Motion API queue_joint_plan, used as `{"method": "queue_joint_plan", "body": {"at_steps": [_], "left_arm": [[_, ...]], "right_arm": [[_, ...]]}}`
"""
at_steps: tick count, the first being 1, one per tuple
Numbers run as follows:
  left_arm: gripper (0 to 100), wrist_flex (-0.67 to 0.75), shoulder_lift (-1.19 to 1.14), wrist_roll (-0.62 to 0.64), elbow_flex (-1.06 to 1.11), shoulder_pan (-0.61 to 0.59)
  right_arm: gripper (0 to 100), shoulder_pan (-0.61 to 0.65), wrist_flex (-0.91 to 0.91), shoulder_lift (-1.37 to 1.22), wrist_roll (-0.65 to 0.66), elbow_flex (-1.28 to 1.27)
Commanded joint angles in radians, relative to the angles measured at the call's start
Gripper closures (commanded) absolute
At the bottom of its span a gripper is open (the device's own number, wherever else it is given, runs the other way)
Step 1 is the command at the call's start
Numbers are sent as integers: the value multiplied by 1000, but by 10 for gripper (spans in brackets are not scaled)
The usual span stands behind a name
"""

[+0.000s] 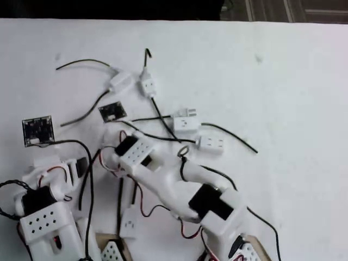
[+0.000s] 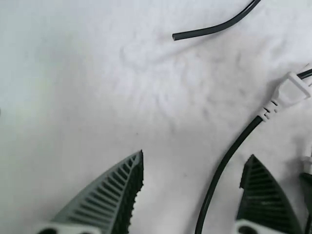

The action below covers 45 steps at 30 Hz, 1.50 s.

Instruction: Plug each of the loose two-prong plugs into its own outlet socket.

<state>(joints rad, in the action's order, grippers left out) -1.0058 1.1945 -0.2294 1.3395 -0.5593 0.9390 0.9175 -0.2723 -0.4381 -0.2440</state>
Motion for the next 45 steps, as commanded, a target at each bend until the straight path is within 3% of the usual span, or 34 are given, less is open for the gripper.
{"method": "queue_joint_plan", "body": {"at_steps": [1,11,24,28,30,36,45], "left_arm": [[687,15,13,8,-40,-1],[687,15,13,8,-37,-1],[687,35,13,8,-20,16],[687,29,13,3,-17,48],[687,29,13,3,-17,48],[687,35,13,2,-8,48],[687,35,13,2,-8,48]], "right_arm": [[982,-62,50,199,5,25],[981,-329,113,633,-5,-46],[959,-605,120,1205,26,-684],[763,-644,128,1328,180,-750],[714,-648,154,1363,245,-750],[800,-680,214,1379,514,-749],[815,-832,217,1264,1145,-749]]}}
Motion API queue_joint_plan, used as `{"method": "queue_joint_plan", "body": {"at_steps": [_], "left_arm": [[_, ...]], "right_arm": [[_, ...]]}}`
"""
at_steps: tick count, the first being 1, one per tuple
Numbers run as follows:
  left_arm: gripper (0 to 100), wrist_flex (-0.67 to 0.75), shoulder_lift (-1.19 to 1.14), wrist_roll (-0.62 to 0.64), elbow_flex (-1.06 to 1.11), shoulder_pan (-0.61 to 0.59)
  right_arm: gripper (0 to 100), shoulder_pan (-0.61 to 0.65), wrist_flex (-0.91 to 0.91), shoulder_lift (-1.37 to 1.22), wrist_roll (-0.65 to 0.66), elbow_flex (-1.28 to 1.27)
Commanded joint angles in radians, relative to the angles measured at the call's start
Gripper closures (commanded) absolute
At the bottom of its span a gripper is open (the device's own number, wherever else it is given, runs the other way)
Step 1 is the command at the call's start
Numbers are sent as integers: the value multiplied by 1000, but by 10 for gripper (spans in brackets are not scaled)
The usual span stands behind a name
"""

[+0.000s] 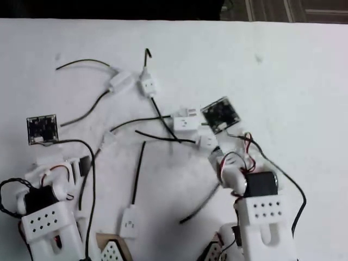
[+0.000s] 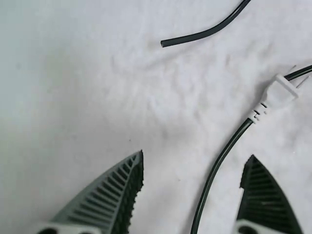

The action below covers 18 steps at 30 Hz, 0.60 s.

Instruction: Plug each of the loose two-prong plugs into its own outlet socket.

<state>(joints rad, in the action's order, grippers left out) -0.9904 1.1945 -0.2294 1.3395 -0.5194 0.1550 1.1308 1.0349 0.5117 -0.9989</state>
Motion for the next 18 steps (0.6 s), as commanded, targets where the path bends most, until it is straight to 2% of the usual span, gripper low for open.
{"method": "queue_joint_plan", "body": {"at_steps": [1,8,14,18], "left_arm": [[687,20,13,2,-8,8],[687,20,13,2,-8,8],[687,20,13,2,-8,13],[687,20,13,2,-8,13]], "right_arm": [[815,-68,4,-70,258,6],[815,-186,4,-275,640,8],[813,-200,-2,-427,868,8],[812,-197,-4,-498,961,40]]}}
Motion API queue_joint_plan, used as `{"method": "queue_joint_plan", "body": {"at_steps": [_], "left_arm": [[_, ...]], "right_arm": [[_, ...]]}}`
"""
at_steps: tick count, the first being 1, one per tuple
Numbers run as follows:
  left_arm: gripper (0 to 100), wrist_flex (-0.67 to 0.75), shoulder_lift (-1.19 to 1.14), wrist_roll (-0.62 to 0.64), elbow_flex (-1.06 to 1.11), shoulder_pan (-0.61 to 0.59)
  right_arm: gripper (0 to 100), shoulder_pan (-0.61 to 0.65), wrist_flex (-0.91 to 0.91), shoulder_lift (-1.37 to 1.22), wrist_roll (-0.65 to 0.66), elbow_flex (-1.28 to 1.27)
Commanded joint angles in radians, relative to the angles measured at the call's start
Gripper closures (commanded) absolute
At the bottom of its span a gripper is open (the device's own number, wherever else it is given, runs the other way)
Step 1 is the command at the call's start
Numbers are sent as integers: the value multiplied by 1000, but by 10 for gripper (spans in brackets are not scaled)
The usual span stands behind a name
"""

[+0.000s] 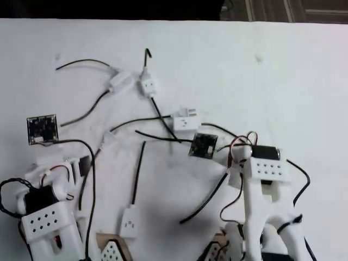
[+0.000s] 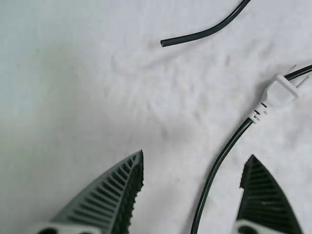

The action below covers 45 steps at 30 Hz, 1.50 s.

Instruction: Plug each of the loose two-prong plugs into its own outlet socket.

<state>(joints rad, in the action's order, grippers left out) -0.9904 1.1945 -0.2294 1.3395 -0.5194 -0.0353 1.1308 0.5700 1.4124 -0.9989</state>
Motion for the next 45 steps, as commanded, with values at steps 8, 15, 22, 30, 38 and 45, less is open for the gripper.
{"method": "queue_joint_plan", "body": {"at_steps": [8,15,22,30,38,45], "left_arm": [[687,20,13,2,-6,13],[687,20,13,2,-6,13],[687,20,13,2,-6,13],[687,20,13,2,-5,13],[687,49,13,0,17,13],[687,49,13,0,18,13]], "right_arm": [[814,-7,-93,-251,110,133],[813,-5,-229,-394,115,137],[827,21,-286,-409,110,132],[977,16,-282,-400,106,135],[870,58,-278,-398,-75,138],[826,133,-286,-398,-78,140]]}}
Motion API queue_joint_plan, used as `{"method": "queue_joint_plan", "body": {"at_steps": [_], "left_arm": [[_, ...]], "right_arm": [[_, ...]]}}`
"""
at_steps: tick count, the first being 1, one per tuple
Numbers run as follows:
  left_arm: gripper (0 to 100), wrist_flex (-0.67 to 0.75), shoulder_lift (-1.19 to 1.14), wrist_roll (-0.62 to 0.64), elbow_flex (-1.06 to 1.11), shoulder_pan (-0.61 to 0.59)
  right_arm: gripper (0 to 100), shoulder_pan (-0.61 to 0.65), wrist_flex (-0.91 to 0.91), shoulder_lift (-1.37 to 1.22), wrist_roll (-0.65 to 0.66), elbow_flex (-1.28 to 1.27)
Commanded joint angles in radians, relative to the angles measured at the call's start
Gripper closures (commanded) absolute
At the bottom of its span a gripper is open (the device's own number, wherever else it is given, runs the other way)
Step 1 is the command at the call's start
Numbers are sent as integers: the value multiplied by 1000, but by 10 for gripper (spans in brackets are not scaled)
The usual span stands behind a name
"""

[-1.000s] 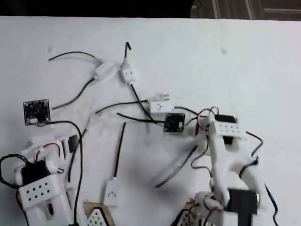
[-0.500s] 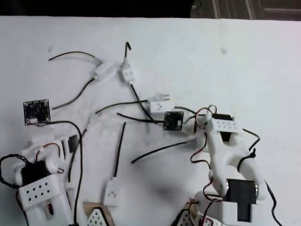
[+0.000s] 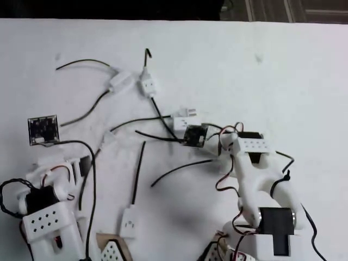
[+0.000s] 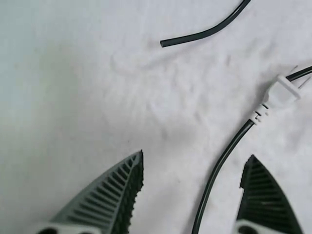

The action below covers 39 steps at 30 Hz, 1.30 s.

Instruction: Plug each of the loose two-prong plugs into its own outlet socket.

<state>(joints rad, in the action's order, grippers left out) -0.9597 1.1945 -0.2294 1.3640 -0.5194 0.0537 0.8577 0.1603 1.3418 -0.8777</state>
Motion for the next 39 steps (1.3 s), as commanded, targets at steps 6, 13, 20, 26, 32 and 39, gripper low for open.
{"method": "queue_joint_plan", "body": {"at_steps": [6,13,20,26,32,39], "left_arm": [[687,18,13,0,-6,13],[687,18,13,0,-6,13],[687,18,13,0,-6,13],[687,18,13,0,-6,13],[687,18,13,0,-6,13],[687,17,15,8,-34,82]], "right_arm": [[827,31,-5,12,-8,66],[981,38,-5,2,-3,69],[980,44,94,19,-3,75],[980,54,208,105,-6,75],[980,64,329,208,-18,75],[980,213,447,476,-473,74]]}}
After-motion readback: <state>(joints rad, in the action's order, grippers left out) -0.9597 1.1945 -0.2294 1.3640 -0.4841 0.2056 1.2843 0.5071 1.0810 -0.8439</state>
